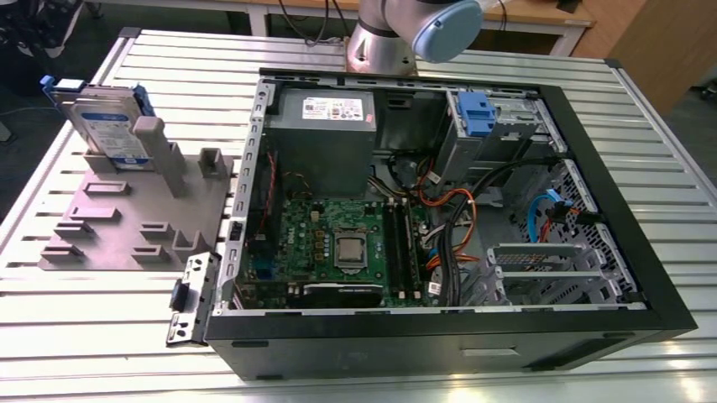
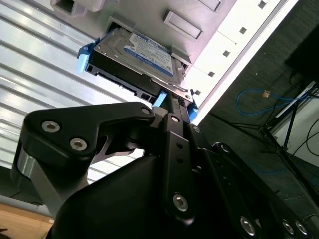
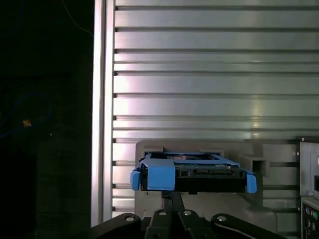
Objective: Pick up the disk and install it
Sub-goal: 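Pick up the disk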
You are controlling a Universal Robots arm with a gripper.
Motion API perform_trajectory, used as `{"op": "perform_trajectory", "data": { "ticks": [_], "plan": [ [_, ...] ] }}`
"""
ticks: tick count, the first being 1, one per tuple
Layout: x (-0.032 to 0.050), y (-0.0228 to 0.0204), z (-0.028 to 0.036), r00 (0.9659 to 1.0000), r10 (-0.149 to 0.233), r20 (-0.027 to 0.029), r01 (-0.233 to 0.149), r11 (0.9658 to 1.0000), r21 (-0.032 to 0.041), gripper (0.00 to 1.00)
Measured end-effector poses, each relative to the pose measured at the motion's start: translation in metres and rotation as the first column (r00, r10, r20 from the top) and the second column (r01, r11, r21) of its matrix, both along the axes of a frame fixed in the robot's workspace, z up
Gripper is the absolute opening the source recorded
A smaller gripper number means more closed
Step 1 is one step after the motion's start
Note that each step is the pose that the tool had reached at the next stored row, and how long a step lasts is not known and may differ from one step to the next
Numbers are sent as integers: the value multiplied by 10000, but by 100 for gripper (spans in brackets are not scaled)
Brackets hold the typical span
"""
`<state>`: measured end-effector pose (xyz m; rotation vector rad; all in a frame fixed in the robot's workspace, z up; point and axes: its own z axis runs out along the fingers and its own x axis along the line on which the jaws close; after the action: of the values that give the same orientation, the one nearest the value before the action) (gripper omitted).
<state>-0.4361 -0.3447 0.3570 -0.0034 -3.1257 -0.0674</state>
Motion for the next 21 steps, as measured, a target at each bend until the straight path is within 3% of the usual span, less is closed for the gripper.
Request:
{"op": "perform_trajectory", "data": {
  "ticks": [5,11,15,21],
  "plan": [
    [0,0,0,9986,523,1,-523,9986,0,11],
    [0,0,0,9932,1163,0,-1163,9932,0,11],
    [0,0,0,9909,1347,-1,-1347,9909,0,11],
    [0,0,0,9907,1358,0,-1358,9907,0,11]
  ]
}}
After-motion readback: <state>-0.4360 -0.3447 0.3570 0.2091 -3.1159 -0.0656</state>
